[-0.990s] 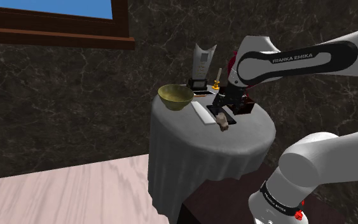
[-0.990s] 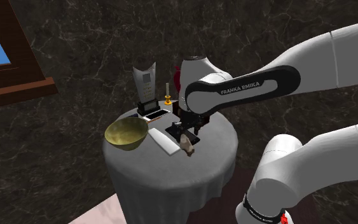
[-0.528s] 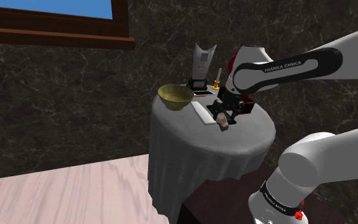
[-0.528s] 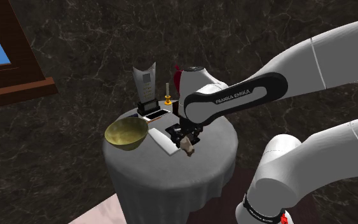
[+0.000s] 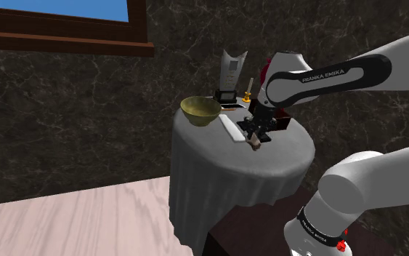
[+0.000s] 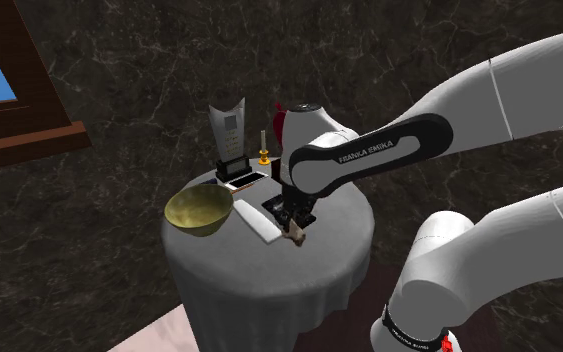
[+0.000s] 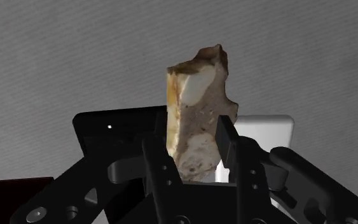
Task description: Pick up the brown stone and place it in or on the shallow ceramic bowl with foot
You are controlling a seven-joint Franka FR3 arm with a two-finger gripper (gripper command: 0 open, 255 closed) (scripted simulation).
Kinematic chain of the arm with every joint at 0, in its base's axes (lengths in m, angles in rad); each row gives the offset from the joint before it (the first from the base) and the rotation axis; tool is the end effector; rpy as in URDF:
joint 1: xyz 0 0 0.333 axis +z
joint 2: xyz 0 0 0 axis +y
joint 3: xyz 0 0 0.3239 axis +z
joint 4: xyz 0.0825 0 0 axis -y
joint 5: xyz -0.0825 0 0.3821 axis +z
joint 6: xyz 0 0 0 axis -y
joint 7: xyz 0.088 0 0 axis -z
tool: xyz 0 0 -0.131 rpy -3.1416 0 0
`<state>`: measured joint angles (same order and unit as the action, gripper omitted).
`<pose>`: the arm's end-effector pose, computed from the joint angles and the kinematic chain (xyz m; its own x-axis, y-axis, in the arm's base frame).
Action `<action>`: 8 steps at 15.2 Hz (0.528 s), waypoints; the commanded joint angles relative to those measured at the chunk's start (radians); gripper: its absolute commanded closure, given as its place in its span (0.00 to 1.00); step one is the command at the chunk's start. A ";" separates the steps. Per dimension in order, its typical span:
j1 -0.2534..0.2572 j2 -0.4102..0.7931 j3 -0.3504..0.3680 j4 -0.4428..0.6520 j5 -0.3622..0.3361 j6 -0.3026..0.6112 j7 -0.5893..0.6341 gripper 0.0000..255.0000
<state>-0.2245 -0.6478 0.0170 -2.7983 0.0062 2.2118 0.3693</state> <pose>0.3239 -0.0686 0.3754 0.8328 -0.5504 0.0589 -0.5504 -0.8347 -0.0174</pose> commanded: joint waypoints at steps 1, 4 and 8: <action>-0.001 0.003 0.000 -0.004 -0.002 0.002 0.000 1.00; 0.000 0.003 0.000 -0.005 -0.002 0.002 0.001 1.00; 0.000 0.003 -0.001 -0.004 -0.002 0.002 0.000 1.00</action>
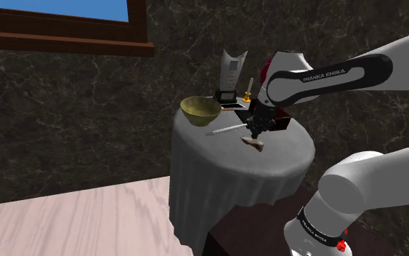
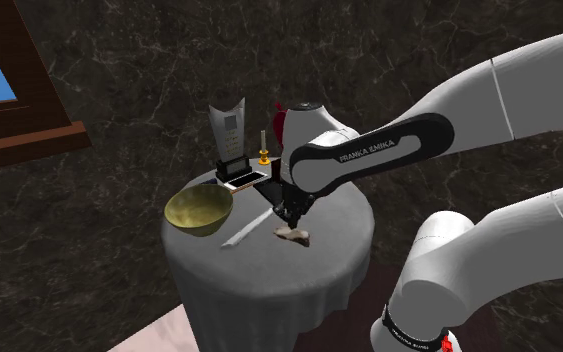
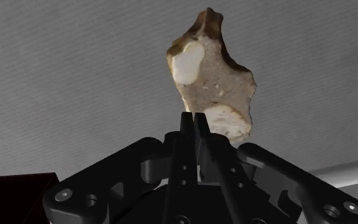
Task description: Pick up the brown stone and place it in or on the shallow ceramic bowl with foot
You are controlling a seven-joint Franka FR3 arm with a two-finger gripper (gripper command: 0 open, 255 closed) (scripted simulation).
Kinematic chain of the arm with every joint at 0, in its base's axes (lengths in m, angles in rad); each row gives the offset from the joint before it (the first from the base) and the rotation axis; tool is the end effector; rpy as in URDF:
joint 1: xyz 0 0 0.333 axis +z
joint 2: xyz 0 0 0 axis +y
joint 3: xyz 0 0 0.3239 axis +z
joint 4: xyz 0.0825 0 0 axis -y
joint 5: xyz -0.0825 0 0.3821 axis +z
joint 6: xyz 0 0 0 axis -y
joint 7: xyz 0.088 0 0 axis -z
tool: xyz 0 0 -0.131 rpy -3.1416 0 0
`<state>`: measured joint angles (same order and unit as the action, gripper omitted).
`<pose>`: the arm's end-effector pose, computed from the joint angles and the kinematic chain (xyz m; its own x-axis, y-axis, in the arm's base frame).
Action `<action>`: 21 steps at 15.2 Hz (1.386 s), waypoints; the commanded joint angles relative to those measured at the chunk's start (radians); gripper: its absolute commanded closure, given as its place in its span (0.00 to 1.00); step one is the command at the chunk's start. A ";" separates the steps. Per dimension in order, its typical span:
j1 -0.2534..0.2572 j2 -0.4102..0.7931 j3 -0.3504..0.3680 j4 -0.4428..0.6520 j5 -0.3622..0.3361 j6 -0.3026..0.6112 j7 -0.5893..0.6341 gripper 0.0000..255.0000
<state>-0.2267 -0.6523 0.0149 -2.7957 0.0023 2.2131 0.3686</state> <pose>0.3242 -0.0702 0.3782 0.8318 -0.5510 0.0675 -0.5511 -0.8342 -0.0184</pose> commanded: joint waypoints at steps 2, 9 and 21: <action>0.001 0.000 0.000 0.003 0.001 -0.007 0.000 1.00; 0.017 0.191 -0.018 0.228 0.085 -0.366 0.046 0.00; 0.021 0.200 -0.015 0.172 0.090 -0.301 0.045 0.00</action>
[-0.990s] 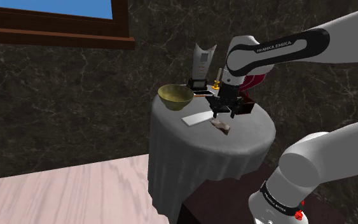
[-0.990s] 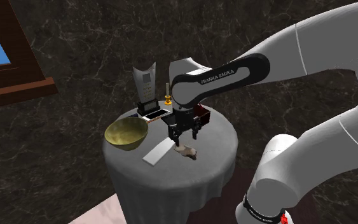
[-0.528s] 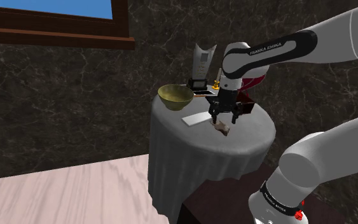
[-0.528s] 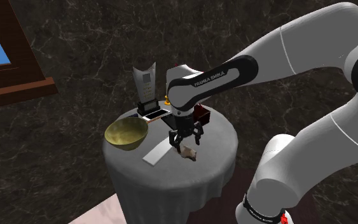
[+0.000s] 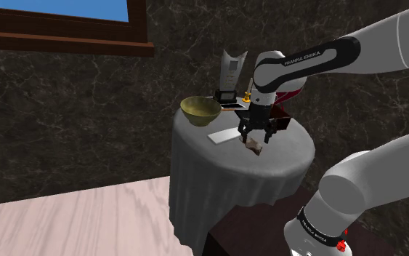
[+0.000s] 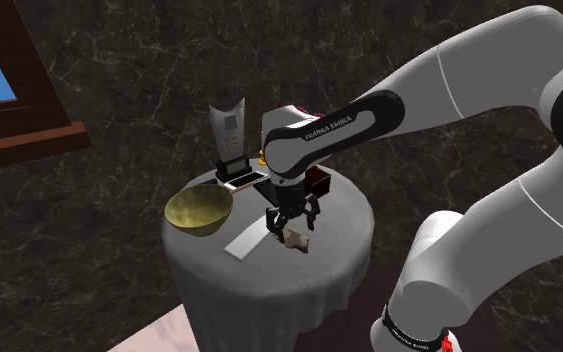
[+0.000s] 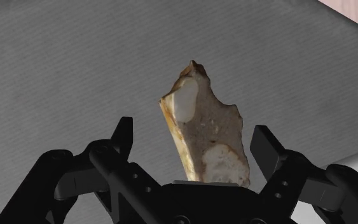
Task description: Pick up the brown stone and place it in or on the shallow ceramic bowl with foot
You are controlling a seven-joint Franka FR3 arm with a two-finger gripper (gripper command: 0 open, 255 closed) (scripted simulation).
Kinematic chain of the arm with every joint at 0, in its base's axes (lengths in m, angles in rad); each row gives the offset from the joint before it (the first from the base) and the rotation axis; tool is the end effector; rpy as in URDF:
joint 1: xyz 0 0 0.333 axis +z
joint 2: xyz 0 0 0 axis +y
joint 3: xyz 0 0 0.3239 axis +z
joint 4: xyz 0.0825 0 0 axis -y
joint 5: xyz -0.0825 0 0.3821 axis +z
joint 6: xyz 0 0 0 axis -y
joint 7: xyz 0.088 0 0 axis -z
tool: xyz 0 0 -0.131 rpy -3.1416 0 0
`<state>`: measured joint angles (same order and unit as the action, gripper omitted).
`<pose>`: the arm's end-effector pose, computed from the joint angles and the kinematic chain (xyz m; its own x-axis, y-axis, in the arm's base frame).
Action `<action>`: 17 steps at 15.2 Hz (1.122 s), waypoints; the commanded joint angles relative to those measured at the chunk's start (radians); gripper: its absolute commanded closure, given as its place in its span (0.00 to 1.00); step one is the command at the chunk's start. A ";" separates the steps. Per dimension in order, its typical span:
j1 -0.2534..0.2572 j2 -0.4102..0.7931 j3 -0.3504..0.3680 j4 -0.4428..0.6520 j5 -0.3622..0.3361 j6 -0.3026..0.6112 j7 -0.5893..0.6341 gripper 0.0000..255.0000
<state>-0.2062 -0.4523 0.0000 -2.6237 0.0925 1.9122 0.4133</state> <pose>0.3407 -0.0624 0.3637 0.7575 -0.5960 -0.2664 -0.6106 -0.7912 0.0336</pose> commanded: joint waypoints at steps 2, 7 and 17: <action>0.000 0.000 0.000 0.000 0.000 0.000 0.000 1.00; 0.001 -0.002 0.001 -0.002 0.001 0.000 0.001 1.00; 0.000 -0.038 -0.002 0.054 -0.004 -0.092 0.008 1.00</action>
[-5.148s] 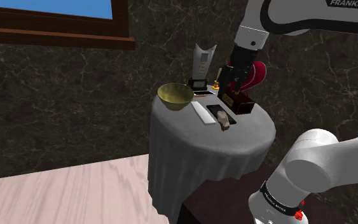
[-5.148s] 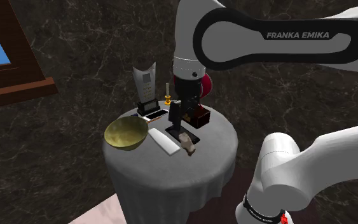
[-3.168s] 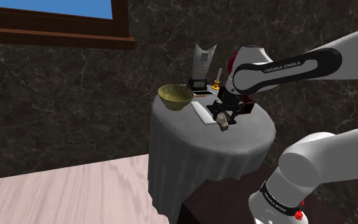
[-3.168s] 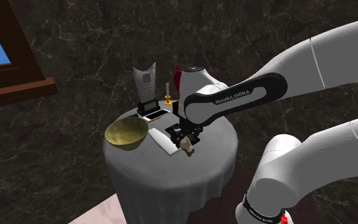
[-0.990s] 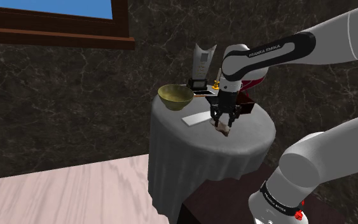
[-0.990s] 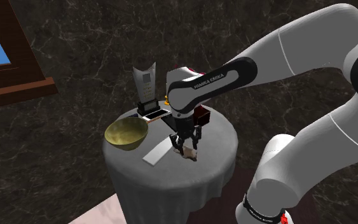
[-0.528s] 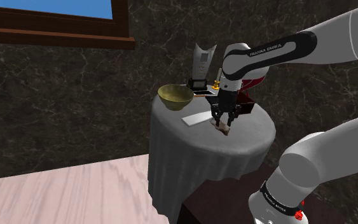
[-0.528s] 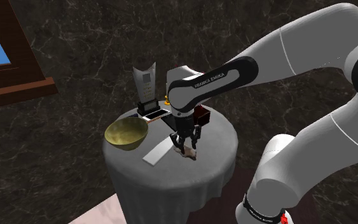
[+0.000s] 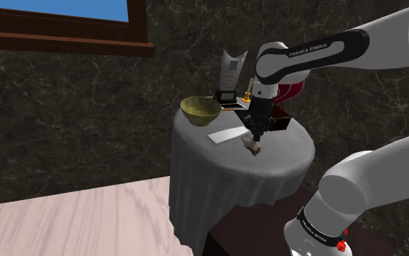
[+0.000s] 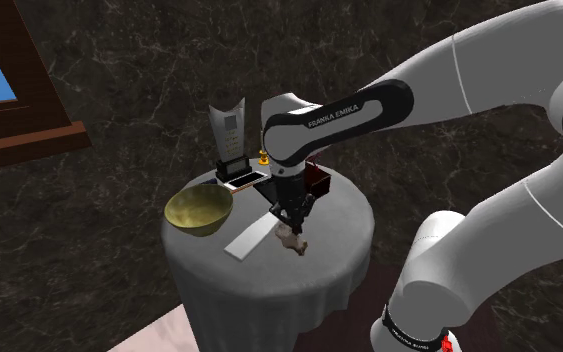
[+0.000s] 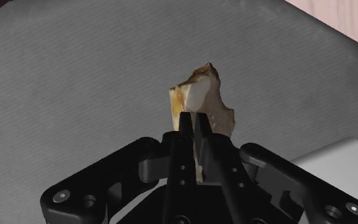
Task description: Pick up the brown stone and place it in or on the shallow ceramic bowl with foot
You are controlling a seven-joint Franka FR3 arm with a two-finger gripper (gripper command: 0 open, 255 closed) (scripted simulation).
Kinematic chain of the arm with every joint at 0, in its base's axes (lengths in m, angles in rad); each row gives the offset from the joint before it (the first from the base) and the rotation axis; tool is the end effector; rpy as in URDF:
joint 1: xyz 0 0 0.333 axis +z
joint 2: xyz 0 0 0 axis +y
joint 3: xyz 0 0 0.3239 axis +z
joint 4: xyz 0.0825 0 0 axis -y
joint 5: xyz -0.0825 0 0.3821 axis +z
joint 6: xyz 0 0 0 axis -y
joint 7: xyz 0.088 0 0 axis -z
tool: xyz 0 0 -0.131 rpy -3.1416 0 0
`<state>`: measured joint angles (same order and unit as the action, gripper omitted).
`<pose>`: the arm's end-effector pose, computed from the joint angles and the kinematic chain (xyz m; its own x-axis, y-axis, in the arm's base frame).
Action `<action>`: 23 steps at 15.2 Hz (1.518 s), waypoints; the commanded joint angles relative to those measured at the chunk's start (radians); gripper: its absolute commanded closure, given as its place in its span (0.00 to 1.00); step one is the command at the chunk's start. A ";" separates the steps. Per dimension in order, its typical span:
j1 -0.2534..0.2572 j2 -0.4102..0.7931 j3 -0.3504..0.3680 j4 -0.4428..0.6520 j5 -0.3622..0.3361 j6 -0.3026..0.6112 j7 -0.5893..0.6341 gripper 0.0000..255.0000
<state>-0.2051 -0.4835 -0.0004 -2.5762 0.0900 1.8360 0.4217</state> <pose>0.3415 -0.0617 0.3905 0.7580 -0.5963 -0.2645 -0.6108 -0.7911 0.0330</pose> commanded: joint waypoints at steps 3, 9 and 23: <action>-0.001 -0.011 -0.001 0.016 -0.002 -0.028 0.001 1.00; 0.058 0.066 0.093 0.032 -0.145 0.050 -0.073 0.00; 0.055 0.081 0.091 -0.033 -0.150 0.130 -0.071 1.00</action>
<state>-0.1503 -0.4021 0.0908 -2.6091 -0.0597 1.9661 0.3505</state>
